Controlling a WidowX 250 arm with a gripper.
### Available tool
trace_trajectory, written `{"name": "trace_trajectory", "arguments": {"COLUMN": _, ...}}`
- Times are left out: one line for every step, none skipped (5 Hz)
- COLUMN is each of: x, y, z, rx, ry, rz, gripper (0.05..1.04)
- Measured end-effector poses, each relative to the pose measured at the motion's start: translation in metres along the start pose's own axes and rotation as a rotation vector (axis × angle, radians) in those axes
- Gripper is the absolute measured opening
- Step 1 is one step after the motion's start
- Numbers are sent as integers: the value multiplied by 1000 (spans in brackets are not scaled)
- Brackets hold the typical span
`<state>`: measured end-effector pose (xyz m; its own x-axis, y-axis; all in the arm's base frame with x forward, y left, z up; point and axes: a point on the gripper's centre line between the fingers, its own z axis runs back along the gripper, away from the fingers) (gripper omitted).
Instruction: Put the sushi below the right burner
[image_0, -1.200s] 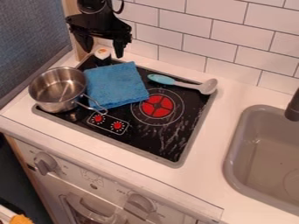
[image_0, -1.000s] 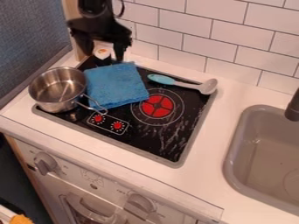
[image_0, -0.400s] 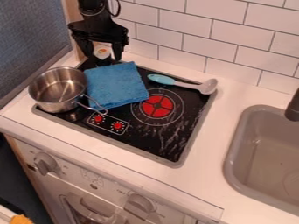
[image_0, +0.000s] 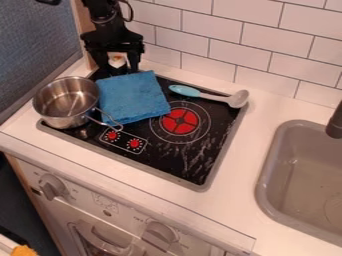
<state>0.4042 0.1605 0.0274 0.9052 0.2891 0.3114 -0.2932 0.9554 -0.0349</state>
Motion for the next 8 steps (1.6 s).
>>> {"name": "trace_trajectory", "arguments": {"x": 0, "y": 0, "z": -12, "rx": -3, "ry": 24, "rz": -34, "gripper": 942}}
{"name": "trace_trajectory", "arguments": {"x": 0, "y": 4, "z": -13, "rx": 22, "ry": 15, "rz": -30, "gripper": 661}}
{"name": "trace_trajectory", "arguments": {"x": -2, "y": 3, "z": -14, "rx": 43, "ry": 11, "rz": -25, "gripper": 485}}
{"name": "trace_trajectory", "arguments": {"x": -7, "y": 3, "z": -12, "rx": 53, "ry": 14, "rz": -14, "gripper": 463}}
{"name": "trace_trajectory", "arguments": {"x": -9, "y": 3, "z": -10, "rx": 54, "ry": 16, "rz": -25, "gripper": 463}}
{"name": "trace_trajectory", "arguments": {"x": -8, "y": 2, "z": 3, "rx": 59, "ry": 13, "rz": -29, "gripper": 463}}
{"name": "trace_trajectory", "arguments": {"x": -12, "y": -14, "z": 31, "rx": 74, "ry": -42, "rz": -39, "gripper": 463}}
{"name": "trace_trajectory", "arguments": {"x": -28, "y": -37, "z": 62, "rx": 84, "ry": -83, "rz": -30, "gripper": 463}}
